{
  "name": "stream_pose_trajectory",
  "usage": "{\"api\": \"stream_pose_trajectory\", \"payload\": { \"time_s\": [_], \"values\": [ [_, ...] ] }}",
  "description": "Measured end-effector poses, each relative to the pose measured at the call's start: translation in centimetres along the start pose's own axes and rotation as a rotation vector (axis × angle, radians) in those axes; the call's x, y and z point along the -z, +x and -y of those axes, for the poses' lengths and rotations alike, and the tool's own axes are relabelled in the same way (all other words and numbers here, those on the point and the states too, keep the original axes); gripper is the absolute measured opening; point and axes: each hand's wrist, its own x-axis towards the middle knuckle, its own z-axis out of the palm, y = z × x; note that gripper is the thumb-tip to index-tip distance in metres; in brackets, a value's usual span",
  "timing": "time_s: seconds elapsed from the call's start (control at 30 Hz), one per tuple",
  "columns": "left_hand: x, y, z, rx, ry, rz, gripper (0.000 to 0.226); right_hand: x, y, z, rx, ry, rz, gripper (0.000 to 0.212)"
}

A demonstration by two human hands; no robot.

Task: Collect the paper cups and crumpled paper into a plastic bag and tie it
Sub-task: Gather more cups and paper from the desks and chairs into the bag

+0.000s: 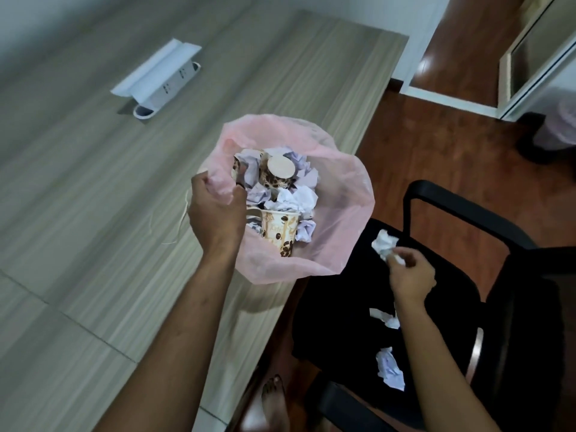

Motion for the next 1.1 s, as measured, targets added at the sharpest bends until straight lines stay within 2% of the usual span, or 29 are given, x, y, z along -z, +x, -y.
{"api": "stream_pose_trajectory", "payload": {
  "time_s": [0.13,0.23,0.33,0.43,0.5,0.6,0.73,0.8,0.87,0.97,1.1],
  "values": [
    [1.5,0.1,-1.2,0.019,-0.031,0.011,0.033,4.3,-2.5,10.0,0.12,0.329,-0.132,0.016],
    [2.4,0.3,-2.0,0.022,-0.043,0.033,0.027,4.6,-5.1,16.1,0.343,0.388,-0.086,0.019],
    [2.7,0.4,-2.6,0.003,-0.036,0.062,0.027,0.4,-7.4,19.9,0.561,0.201,0.149,0.023],
    [2.8,0.4,-2.8,-0.013,-0.028,0.065,0.027,-3.7,-9.2,21.5,0.591,-0.024,0.587,0.035],
    [2.7,0.1,-2.9,-0.018,-0.026,0.066,0.028,-4.5,-9.4,21.1,0.635,-0.109,0.662,0.031],
    [2.2,-0.5,-3.0,-0.032,-0.022,0.063,0.03,-3.0,-8.6,19.3,0.554,0.01,0.536,0.018],
    [1.1,-1.3,-2.6,-0.047,0.013,0.048,0.031,1.2,-6.1,15.4,0.458,0.111,0.094,0.002],
    [0.4,-1.5,-2.5,-0.057,0.031,0.053,0.031,3.2,-4.3,12.7,0.313,0.123,-0.113,0.018],
    [-0.4,-1.8,-2.3,-0.067,0.048,0.047,0.031,4.1,-2.5,9.1,0.112,0.168,-0.213,0.029],
    [-1.3,-2.2,-1.7,-0.108,0.049,0.023,0.035,3.6,-0.3,2.2,-0.092,0.034,-0.134,0.028],
    [-2.5,-2.0,-0.7,-0.121,0.033,-0.015,0.036,0.8,1.6,-8.5,-0.231,-0.327,0.179,0.038]
  ]
}}
